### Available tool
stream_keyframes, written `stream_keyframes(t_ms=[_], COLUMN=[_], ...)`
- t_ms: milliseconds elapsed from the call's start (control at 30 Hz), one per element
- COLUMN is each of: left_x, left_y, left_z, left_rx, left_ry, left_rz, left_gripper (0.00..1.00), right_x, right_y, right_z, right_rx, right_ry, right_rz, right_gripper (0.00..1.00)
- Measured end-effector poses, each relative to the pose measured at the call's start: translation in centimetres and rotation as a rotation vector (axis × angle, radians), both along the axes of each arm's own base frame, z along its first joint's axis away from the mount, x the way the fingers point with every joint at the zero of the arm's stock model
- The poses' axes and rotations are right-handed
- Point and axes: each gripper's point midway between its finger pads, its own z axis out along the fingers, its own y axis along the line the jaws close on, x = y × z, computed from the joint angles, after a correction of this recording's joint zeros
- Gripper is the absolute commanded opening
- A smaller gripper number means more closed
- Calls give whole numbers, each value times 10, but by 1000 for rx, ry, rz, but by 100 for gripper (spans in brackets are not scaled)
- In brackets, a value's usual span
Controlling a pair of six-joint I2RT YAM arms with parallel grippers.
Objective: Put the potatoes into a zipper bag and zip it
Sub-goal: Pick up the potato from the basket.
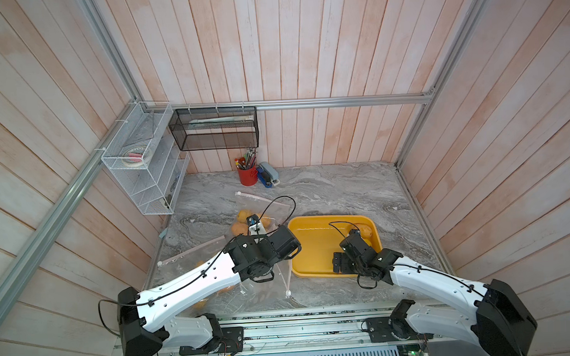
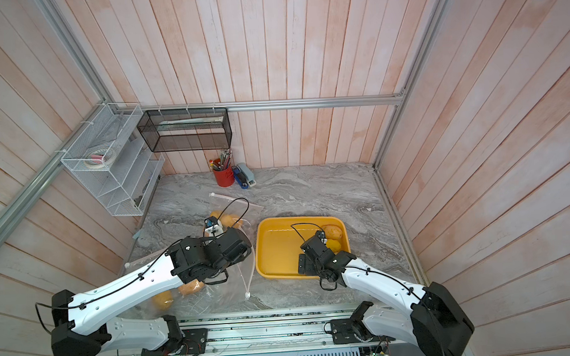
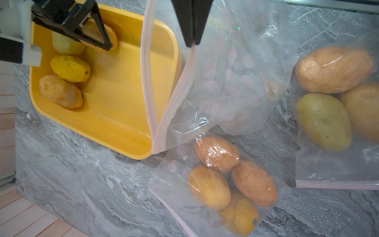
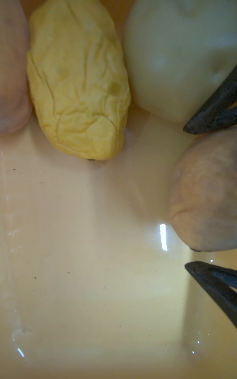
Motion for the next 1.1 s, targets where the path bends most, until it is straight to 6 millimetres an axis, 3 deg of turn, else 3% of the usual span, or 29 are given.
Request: stream_keyframes(t_ms=[233,567,867,1100], left_x=[0,0,1,2], left_y=[0,-4,-13,-28], left_z=[1,0,6,8], left_rx=[0,-18,-46,-76], left_ry=[-2,-15,-35,-42], left_rz=[-3,-42,-90,-167], left_gripper=[0,0,0,0], right_x=[3,5,15,-3], right_y=[1,8,42,104], right_z=[0,32,110,169], right_rx=[35,131,341,514], right_ry=[4,-77,-220,-314], right_rz=[6,21,102,297], right_gripper=[67,59,54,52])
